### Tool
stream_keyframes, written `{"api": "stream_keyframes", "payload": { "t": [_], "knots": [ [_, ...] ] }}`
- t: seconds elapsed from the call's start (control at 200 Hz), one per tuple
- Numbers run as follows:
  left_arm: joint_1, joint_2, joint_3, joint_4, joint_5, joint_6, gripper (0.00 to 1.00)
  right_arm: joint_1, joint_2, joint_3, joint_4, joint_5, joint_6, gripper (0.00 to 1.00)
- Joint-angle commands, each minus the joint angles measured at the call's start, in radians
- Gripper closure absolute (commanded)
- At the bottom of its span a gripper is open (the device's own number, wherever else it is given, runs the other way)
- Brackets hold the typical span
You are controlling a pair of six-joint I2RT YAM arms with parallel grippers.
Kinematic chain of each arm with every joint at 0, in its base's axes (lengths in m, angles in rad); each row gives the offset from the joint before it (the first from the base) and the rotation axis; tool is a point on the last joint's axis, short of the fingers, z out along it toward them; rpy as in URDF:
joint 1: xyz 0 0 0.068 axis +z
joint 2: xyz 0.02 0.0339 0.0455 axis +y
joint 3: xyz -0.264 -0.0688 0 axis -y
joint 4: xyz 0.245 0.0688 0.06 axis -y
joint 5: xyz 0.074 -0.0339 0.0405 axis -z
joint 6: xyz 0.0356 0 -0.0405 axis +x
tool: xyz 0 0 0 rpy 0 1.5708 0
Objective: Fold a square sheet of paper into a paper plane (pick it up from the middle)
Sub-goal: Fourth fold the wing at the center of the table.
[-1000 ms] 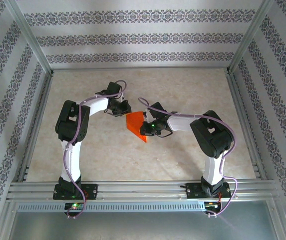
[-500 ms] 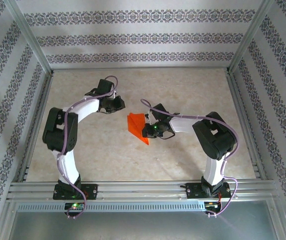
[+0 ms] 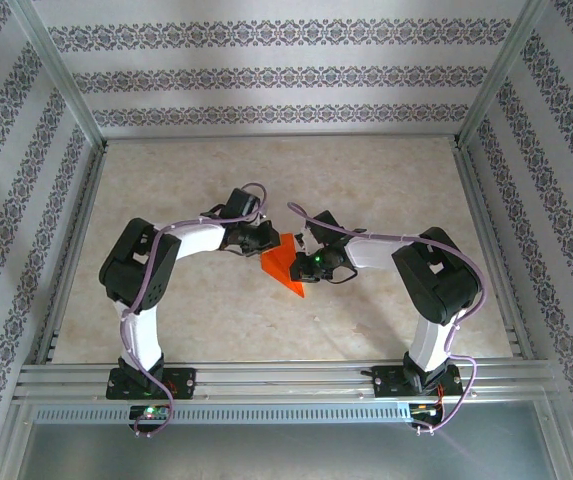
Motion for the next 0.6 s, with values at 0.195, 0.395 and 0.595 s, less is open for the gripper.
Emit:
{"api": "stream_keyframes", "payload": {
  "t": [0.195,0.395,0.595],
  "knots": [
    [-0.011,0.038,-0.033,0.017,-0.037,-0.005,0.92,-0.008,-0.046,-0.007,0.005,-0.03,0.007,0.92],
    [-0.011,0.052,-0.041,0.012,-0.048,-0.004,0.92,-0.012,0.021,0.07,0.042,-0.022,0.03,0.93],
    [-0.011,0.053,-0.035,-0.024,-0.077,0.0,0.93,-0.01,0.081,0.098,0.009,0.015,0.032,0.93]
  ]
}}
